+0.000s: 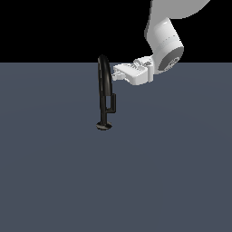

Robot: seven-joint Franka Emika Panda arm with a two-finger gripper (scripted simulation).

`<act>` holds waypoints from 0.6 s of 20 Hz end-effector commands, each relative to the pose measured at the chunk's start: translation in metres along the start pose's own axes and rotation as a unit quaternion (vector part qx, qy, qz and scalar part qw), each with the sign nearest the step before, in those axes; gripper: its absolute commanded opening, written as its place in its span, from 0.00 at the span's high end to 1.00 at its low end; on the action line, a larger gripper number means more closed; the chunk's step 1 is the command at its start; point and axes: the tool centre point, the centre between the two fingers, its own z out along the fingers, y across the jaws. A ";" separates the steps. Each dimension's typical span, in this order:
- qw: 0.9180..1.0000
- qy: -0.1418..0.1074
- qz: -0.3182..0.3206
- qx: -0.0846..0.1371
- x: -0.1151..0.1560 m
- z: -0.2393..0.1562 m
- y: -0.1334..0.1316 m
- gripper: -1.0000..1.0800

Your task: Turn on the faucet by rotating a designated handle.

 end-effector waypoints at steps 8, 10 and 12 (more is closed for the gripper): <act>0.993 -0.076 0.063 0.061 0.061 0.011 -0.013 1.00; 0.991 -0.087 0.072 0.070 0.070 0.014 -0.014 1.00; 0.989 -0.096 0.080 0.078 0.078 0.016 -0.016 1.00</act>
